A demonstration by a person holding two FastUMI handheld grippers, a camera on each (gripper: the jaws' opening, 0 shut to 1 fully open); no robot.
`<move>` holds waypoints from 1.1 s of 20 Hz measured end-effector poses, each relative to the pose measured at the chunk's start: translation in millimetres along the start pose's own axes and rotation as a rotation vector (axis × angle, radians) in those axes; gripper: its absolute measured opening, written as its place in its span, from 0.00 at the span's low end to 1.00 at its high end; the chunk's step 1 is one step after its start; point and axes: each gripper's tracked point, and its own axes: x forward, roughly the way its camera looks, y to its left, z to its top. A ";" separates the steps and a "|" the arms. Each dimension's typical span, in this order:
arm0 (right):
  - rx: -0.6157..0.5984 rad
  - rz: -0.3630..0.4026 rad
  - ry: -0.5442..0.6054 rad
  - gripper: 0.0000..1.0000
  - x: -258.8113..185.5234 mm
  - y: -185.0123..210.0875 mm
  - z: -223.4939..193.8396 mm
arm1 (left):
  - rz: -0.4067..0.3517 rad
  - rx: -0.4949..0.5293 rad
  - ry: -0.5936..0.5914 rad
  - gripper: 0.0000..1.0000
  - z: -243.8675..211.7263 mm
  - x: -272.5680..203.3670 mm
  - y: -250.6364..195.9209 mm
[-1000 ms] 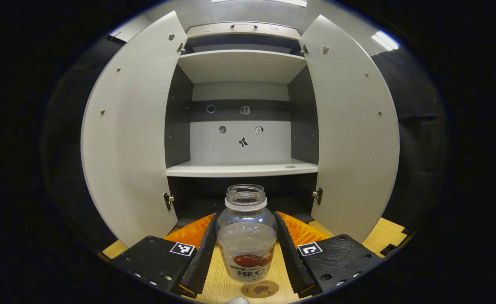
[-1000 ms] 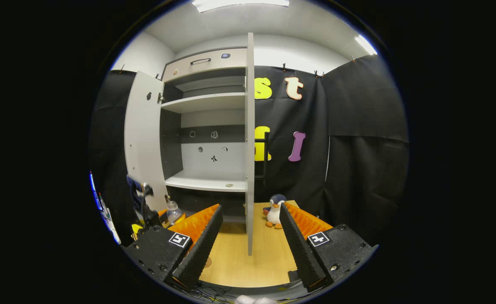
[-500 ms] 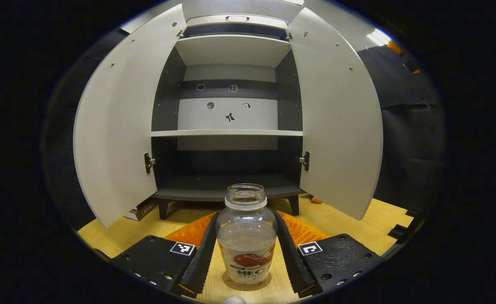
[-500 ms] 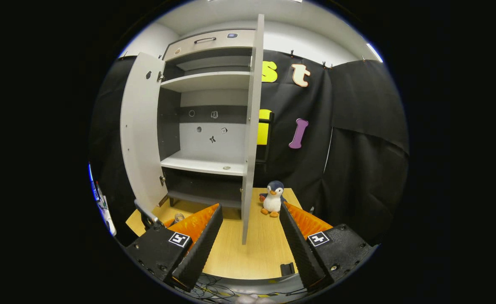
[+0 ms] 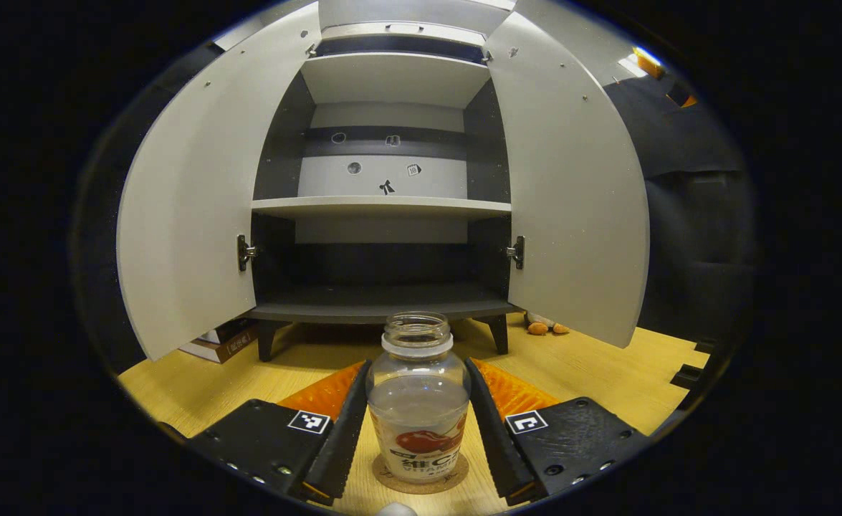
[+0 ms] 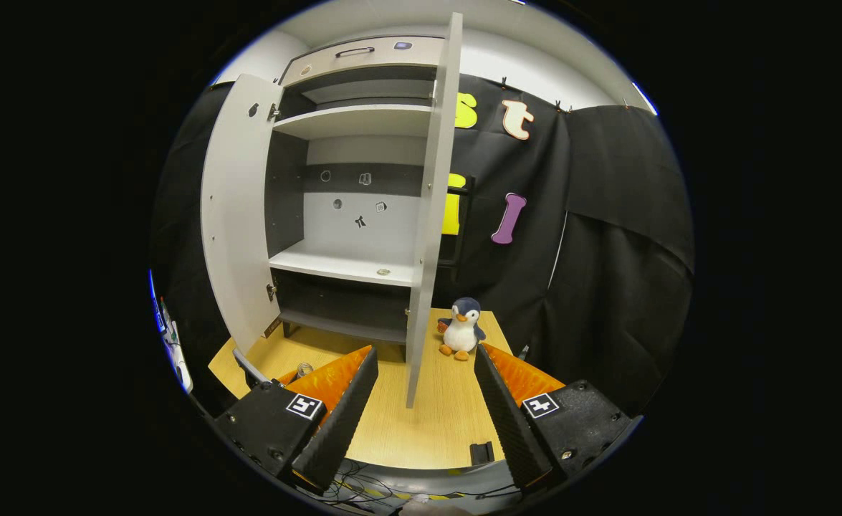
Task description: Grasp the bottle in the cabinet with the left hand and place it on the coaster, then close the right door with the right hand and the left door with the left hand.
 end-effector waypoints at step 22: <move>0.059 0.013 -0.065 0.83 -30.9 -16.0 -2.5 | 0.008 0.013 -0.114 0.96 168.0 -22.0 10.9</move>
